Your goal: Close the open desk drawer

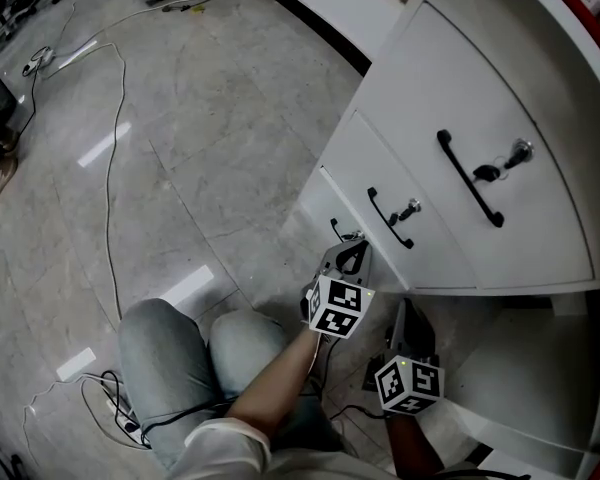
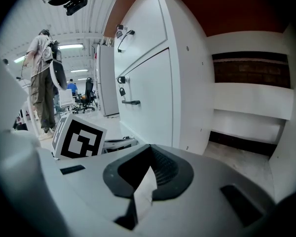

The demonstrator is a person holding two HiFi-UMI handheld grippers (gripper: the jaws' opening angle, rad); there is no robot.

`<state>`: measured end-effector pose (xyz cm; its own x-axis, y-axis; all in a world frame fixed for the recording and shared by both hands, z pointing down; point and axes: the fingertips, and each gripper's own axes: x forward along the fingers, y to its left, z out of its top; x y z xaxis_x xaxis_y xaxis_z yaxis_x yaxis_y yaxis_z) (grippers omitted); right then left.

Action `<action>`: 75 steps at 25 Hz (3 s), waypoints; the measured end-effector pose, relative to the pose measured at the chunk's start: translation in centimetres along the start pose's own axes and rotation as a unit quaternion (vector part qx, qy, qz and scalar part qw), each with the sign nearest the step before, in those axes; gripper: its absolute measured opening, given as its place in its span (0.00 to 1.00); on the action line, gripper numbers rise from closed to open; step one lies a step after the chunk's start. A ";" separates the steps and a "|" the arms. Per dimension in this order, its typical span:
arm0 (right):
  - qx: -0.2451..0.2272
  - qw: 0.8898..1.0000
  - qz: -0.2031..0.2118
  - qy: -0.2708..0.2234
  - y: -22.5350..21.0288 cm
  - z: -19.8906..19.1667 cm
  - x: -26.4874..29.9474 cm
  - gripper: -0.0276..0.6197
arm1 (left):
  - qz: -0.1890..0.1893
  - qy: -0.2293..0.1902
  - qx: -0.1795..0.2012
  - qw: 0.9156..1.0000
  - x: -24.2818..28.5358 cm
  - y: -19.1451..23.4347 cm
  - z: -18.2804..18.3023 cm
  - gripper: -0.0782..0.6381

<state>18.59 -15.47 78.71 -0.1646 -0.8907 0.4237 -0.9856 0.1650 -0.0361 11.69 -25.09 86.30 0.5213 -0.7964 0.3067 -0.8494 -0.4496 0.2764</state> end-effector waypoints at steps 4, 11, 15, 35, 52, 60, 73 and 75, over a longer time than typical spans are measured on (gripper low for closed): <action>0.000 1.000 0.002 0.001 0.1 -0.1 -0.1 0.04 | -0.001 -0.002 -0.004 1.000 0.1 -0.1 0.1 0.12; 0.003 1.000 0.005 0.002 0.3 -0.1 0.1 0.04 | -0.007 -0.002 0.010 1.000 0.2 -0.1 0.2 0.12; 0.003 1.000 0.008 0.000 0.6 0.0 0.1 0.04 | -0.008 -0.003 0.009 1.000 0.3 -0.2 0.2 0.12; 0.007 1.000 0.015 0.001 1.0 -0.5 -0.1 0.04 | -0.027 -0.009 -0.001 1.000 1.2 0.0 0.2 0.12; 0.007 1.000 -0.002 -0.004 1.3 -0.2 -1.0 0.04 | -0.046 0.025 -0.013 0.999 0.6 -0.5 -0.5 0.12; 0.029 0.999 -0.017 -0.023 2.1 0.7 -0.8 0.04 | -0.039 0.025 -0.022 0.999 -3.7 0.3 1.7 0.12; 0.023 0.999 0.013 -0.040 5.3 1.4 1.8 0.04 | 0.030 -0.017 0.032 0.999 -11.8 2.1 5.9 0.12; 0.029 0.999 0.019 -0.034 5.6 0.8 2.2 0.04 | 0.035 -0.016 0.021 0.999 -11.9 2.5 5.3 0.12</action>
<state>12.69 -16.88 78.72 -0.2028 -0.9115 0.3578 -0.9787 0.1767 -0.1045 2.89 -18.86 78.54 0.4587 -0.8384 0.2945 -0.8865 -0.4087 0.2171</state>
